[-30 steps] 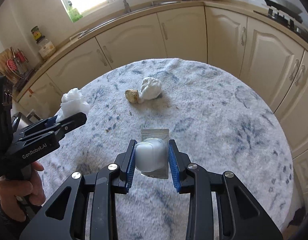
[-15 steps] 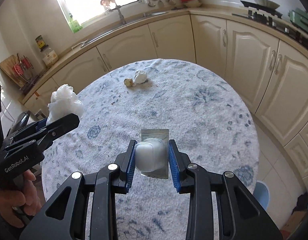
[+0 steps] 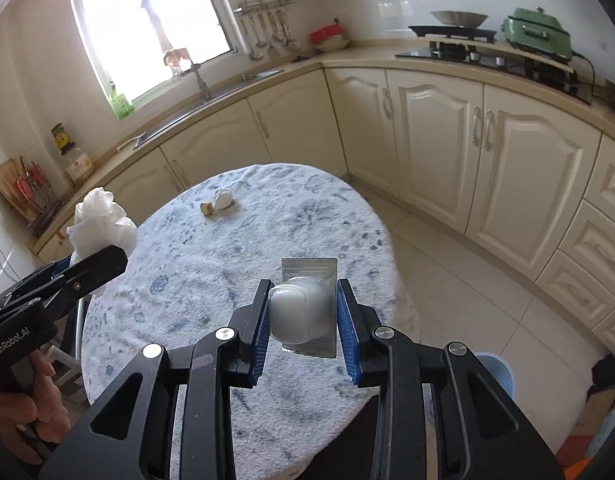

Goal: Collect trash
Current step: 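Carry both bags to the blue wastebasket and open both tools to drop them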

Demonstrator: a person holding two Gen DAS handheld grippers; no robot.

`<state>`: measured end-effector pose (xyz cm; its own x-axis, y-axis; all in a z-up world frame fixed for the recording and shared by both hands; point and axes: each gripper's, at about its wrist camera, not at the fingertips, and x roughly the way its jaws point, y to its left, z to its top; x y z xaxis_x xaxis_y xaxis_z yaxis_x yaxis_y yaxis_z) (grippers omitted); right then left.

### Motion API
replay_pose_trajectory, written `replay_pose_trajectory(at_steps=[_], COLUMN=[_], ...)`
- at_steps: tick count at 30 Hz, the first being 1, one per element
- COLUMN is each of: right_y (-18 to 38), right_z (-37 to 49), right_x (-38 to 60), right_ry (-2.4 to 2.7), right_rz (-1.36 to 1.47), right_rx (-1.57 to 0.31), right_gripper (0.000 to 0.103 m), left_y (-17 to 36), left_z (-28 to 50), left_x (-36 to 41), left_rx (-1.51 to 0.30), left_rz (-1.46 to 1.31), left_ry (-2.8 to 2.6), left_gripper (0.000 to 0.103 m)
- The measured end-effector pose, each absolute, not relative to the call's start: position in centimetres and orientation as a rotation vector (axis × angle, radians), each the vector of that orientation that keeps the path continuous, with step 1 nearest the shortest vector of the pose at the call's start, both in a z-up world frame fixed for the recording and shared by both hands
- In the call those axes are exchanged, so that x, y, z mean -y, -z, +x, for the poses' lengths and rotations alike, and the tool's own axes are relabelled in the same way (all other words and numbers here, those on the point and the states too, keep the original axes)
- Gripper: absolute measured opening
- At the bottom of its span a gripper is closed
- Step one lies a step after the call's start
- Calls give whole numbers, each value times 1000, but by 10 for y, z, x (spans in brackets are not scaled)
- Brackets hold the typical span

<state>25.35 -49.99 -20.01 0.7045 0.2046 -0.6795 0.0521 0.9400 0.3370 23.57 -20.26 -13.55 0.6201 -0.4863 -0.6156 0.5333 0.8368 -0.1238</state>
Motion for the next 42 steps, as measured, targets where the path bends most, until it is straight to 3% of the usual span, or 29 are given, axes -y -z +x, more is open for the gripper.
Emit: replay_pose_trajectory(at_steps=[21, 42], right_y=[218, 320], right_z=[159, 145], right_x=[671, 763], right_ry=[287, 436], right_rz=[498, 661], right_rx=[-750, -906], right_gripper=[31, 32], left_y=[152, 291], left_z=[224, 306], left_x=[381, 623], left_rx=[-782, -1121], left_rz=[176, 400], left_ry=[906, 1033], left_gripper=[42, 43])
